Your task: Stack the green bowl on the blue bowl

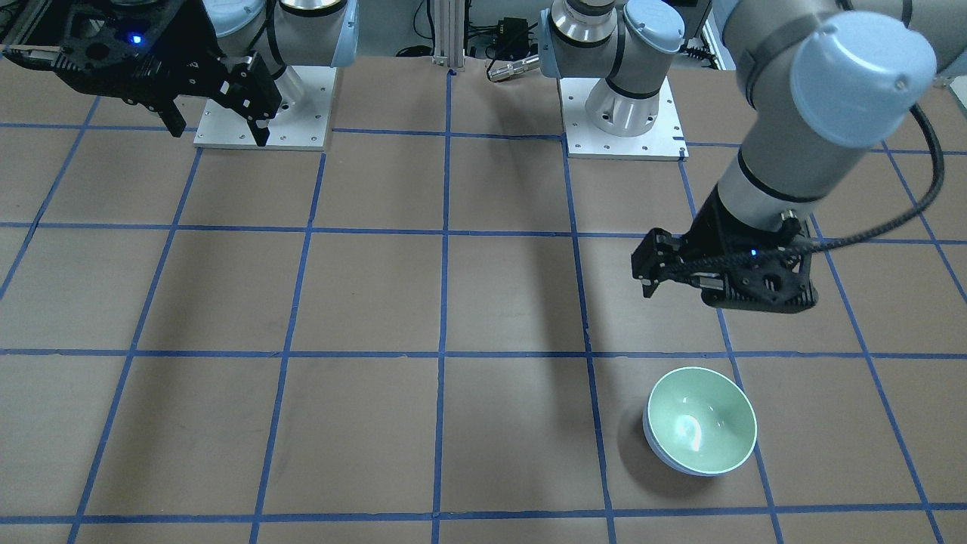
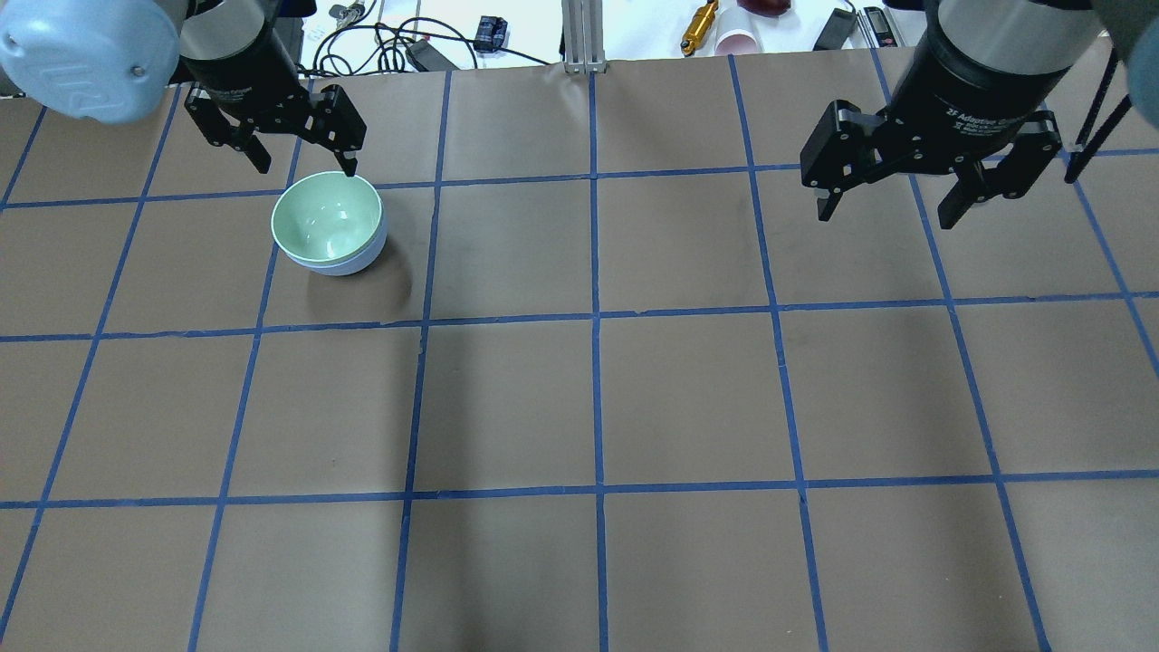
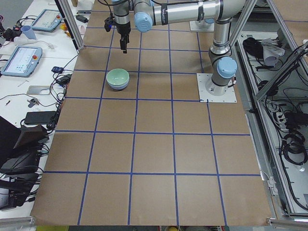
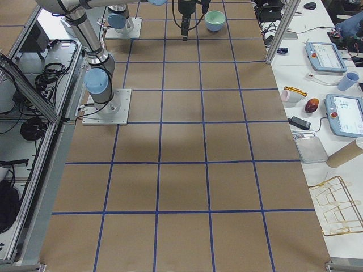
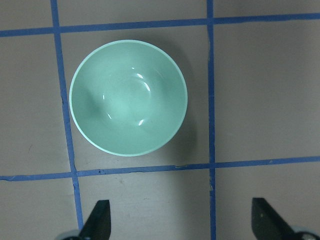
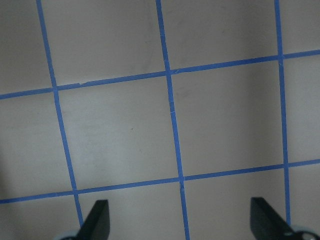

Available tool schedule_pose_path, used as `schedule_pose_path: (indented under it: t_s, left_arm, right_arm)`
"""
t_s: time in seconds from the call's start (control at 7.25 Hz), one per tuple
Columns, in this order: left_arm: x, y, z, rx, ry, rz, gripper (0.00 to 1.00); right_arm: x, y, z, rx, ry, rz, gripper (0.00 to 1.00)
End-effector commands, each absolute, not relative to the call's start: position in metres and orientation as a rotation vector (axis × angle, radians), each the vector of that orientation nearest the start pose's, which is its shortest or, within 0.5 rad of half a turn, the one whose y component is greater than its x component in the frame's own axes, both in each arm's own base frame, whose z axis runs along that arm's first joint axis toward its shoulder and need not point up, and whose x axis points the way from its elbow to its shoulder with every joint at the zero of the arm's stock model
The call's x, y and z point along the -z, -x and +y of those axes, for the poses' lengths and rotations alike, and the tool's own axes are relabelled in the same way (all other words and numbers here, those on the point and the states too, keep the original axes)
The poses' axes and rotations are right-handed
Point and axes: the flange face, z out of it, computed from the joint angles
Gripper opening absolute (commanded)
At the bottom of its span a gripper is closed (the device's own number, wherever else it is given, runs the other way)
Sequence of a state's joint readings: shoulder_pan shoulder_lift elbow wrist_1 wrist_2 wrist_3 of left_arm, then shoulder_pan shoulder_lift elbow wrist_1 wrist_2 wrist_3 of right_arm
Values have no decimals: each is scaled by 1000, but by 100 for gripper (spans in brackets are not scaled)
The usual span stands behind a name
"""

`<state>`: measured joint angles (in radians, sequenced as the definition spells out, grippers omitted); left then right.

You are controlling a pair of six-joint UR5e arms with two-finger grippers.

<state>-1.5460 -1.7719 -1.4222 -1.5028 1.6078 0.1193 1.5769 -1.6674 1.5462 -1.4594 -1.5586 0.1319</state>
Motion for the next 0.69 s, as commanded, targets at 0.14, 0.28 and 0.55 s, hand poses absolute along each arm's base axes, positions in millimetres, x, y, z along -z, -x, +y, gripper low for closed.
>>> schedule_pose_path:
  t_s: [0.14,0.28,0.55]
  left_arm:
    - [-500,136,-540,46,-137,3103,100]
    - [-508,139,-533,65,-145,3112,100]
    - [-504,140,-525,44,-150,3109,100]
  right_arm:
    - [-534,-137,-448,13,-197,3123,100]
    - [-534,-137,-448,15,-197,3122,100]
    - [-534,-137,-448,15,-197,3122,100]
